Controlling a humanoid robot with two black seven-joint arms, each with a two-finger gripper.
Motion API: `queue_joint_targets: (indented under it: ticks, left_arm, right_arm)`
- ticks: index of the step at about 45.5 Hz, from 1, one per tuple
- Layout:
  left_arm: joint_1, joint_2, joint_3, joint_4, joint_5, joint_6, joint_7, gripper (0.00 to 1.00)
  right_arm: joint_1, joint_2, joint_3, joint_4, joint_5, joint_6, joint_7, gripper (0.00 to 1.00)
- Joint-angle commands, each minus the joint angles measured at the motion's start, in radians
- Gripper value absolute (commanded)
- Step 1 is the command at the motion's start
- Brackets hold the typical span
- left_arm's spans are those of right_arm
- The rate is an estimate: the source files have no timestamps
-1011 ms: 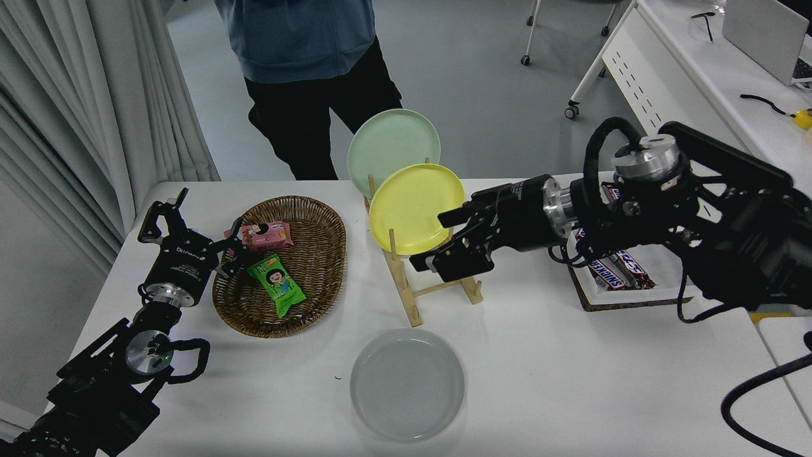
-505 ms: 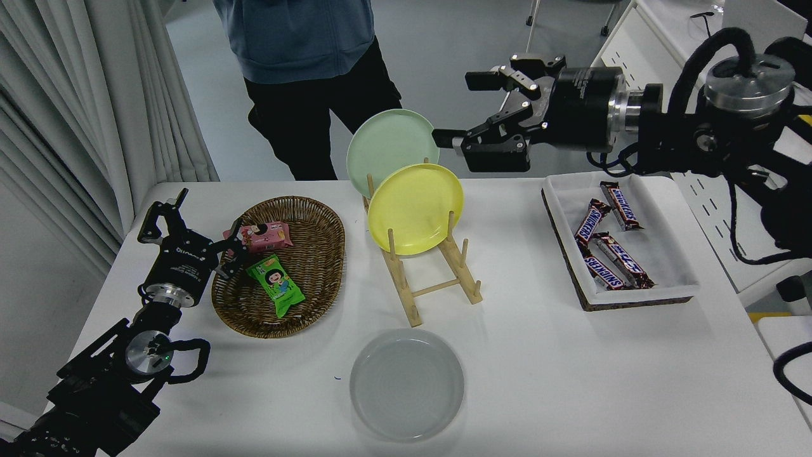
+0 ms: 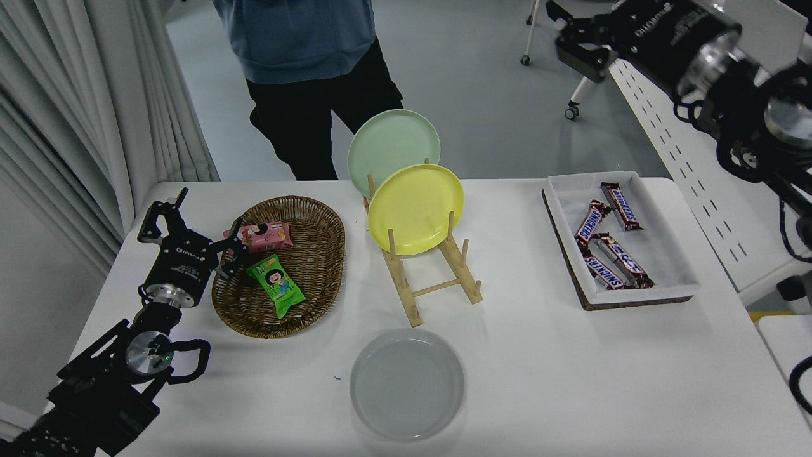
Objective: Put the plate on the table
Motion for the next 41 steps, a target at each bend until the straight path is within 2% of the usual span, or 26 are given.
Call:
queue_joint_targets:
  ticks: [1,11,19,25,36,41]
  left_arm:
    - [0.0,0.0,0.0,-0.001,0.0,0.0,0.0,1.0]
    - [0.0,0.0,0.0,0.0,0.0,0.0,0.0,1.0]
    - [0.0,0.0,0.0,0.0,0.0,0.0,0.0,1.0]
    - [0.0,0.0,0.0,-0.001,0.0,0.0,0.0,1.0]
    - [0.0,0.0,0.0,0.0,0.0,0.0,0.0,1.0]
    - [0.0,0.0,0.0,-0.001,0.0,0.0,0.0,1.0]
  right_arm:
    - [-0.18,0.055,0.075,-0.144,-0.192,0.109,0.048,1.0]
    - [-0.361,0.137,0.283,-0.164,-0.407,0.137,0.048,1.0]
    - [-0.469,0.207,0.348,-0.233,-0.473,0.285,0.048,1.0]
    - [-0.504,0.259,0.36,-0.328,-0.475,0.345,0.048,1.0]
    - [-0.501,0.389,0.455,-0.629,-0.476,0.393,0.048,1.0]
    - [-0.492,0.408,0.458,-0.693,-0.475,0.401,0.048,1.0]
